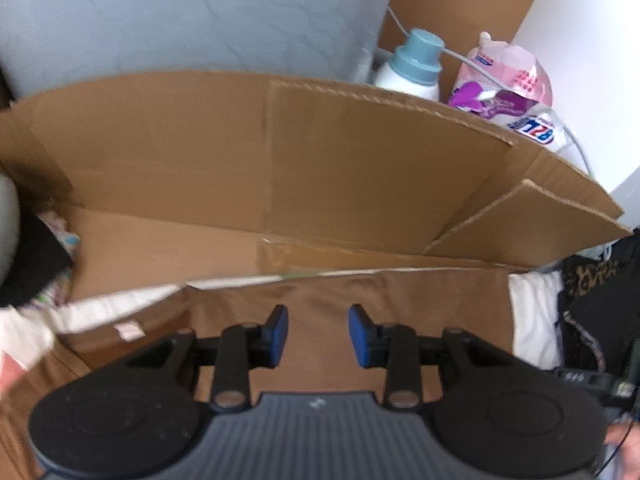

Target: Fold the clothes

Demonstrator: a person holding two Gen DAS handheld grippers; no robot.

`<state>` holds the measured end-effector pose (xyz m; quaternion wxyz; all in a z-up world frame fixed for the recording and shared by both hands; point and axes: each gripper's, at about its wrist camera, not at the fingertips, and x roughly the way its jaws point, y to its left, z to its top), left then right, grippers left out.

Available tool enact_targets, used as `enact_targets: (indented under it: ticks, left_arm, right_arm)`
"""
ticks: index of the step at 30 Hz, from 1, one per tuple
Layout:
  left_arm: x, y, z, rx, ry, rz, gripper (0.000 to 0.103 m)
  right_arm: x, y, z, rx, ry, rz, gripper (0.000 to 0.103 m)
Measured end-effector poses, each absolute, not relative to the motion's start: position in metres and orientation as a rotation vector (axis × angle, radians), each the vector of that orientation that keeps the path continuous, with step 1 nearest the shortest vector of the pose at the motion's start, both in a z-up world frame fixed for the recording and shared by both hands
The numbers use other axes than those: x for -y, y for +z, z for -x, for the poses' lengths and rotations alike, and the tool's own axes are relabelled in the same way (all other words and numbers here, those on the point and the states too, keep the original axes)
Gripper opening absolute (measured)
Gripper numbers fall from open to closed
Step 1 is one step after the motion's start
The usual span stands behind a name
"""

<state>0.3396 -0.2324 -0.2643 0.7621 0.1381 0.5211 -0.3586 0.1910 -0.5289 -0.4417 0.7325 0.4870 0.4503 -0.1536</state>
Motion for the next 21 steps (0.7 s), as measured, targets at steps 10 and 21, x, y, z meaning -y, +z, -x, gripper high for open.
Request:
enact_targets:
  ticks: [10,21]
  left_arm:
    - [0.233,-0.331,-0.28,-1.286,-0.81,-0.255,0.021]
    - [0.235,-0.38,-0.237,-1.436,-0.821,-0.106,0.005]
  right_arm:
    - [0.523,-0.446,-0.196,-1.007,-0.29,-1.07,0.005]
    - [0.516,-0.408,-0.213,-1.004,-0.269,-0.969,0.004]
